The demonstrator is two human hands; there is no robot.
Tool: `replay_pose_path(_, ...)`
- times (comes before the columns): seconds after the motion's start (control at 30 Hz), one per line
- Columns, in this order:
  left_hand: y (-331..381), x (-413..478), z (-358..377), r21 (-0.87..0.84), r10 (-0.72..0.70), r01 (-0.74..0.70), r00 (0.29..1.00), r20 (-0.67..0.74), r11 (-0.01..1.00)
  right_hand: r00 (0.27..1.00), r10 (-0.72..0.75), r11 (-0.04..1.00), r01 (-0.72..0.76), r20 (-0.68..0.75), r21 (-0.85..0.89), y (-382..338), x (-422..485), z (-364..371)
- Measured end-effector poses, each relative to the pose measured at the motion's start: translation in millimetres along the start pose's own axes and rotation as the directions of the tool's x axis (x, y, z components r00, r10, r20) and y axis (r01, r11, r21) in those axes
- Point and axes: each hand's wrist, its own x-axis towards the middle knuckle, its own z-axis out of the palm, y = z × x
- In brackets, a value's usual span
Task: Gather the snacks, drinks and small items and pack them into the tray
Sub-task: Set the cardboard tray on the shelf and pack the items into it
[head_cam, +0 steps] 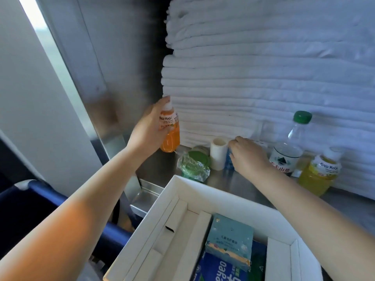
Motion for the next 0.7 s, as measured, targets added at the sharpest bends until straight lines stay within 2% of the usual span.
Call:
replay_pose_path(0.3,-38,9,40,-0.054,-0.130,0.134,0.990,0.061,0.990,1.000,0.000,0.995,0.004,0.031,-0.100,-2,4,16)
replay_pose_path(0.47,-49,11,58,-0.024,-0.135,0.137,0.987,0.089,0.990,0.998,-0.011,0.998,0.015,0.057,-0.065,0,4,19)
replay_pose_path(0.7,-57,7,69,-0.061,-0.161,0.167,0.982,0.102,0.984,1.000,-0.017,0.999,0.017,0.014,-0.051,2,3,18)
